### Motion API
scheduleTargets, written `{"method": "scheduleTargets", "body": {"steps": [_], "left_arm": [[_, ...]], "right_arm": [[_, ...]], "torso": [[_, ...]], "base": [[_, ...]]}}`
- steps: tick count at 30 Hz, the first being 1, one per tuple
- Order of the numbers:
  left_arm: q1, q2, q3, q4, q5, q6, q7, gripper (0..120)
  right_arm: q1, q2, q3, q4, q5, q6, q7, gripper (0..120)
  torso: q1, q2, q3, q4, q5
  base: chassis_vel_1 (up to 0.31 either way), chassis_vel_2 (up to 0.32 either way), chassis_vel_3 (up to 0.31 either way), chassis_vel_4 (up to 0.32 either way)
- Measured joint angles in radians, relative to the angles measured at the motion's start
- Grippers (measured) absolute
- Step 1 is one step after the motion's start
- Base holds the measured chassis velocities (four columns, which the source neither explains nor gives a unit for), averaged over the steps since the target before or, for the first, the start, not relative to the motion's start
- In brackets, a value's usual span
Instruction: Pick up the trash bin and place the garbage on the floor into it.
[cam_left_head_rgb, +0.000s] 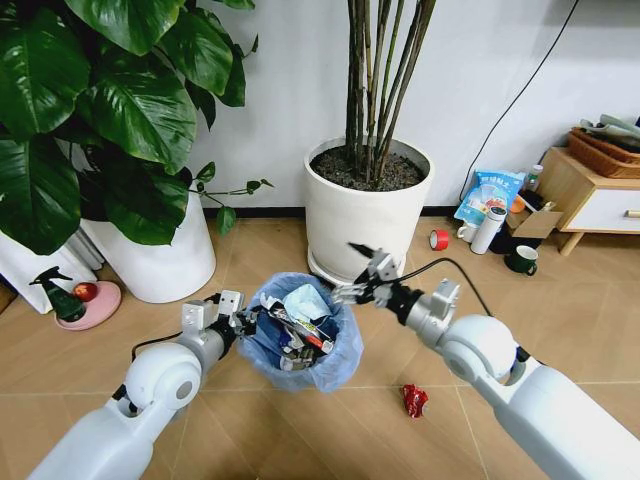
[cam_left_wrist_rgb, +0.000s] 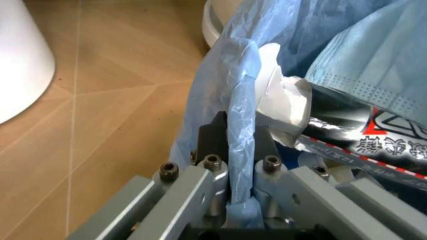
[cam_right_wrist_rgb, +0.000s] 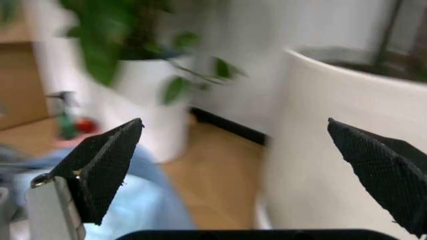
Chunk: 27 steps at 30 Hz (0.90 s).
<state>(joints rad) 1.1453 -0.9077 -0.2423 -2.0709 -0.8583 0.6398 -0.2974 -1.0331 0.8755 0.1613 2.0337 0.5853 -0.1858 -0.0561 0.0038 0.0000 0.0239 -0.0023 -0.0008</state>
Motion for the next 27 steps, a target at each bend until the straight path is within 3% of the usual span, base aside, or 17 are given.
{"method": "scheduleTargets", "body": {"steps": [4,8,12,17,27], "left_arm": [[0.022,0.001,-0.018,-0.013,0.005,-0.005,-0.004,0],[0.027,0.006,-0.029,-0.020,0.005,-0.007,-0.006,0],[0.029,0.003,-0.034,-0.021,0.008,-0.008,-0.006,0],[0.041,0.005,-0.036,-0.038,0.007,-0.008,-0.018,0],[0.057,0.015,-0.037,-0.056,0.005,-0.009,-0.024,0]], "right_arm": [[-0.101,0.009,0.106,-0.057,-0.025,-0.019,0.022,100],[-0.260,0.005,0.260,-0.156,-0.081,0.030,-0.115,100],[-0.361,0.027,0.318,-0.260,-0.125,0.103,-0.175,100],[-0.432,0.074,0.340,-0.410,-0.208,0.188,-0.242,100],[-0.399,0.165,0.309,-0.630,-0.325,0.267,-0.270,100]], "torso": [[0.000,0.000,0.000,0.0005,0.0003],[0.000,0.000,0.000,-0.0001,0.0001],[0.000,0.000,0.000,-0.0002,0.0001],[0.000,0.000,0.000,-0.0001,0.0001],[0.000,0.000,0.000,0.0000,0.0003]], "base": [[0.000,0.000,0.000,0.000],[0.000,0.000,0.000,0.000],[0.000,0.000,0.000,0.000],[0.000,0.000,0.000,0.000],[0.000,0.000,0.000,0.000]]}}
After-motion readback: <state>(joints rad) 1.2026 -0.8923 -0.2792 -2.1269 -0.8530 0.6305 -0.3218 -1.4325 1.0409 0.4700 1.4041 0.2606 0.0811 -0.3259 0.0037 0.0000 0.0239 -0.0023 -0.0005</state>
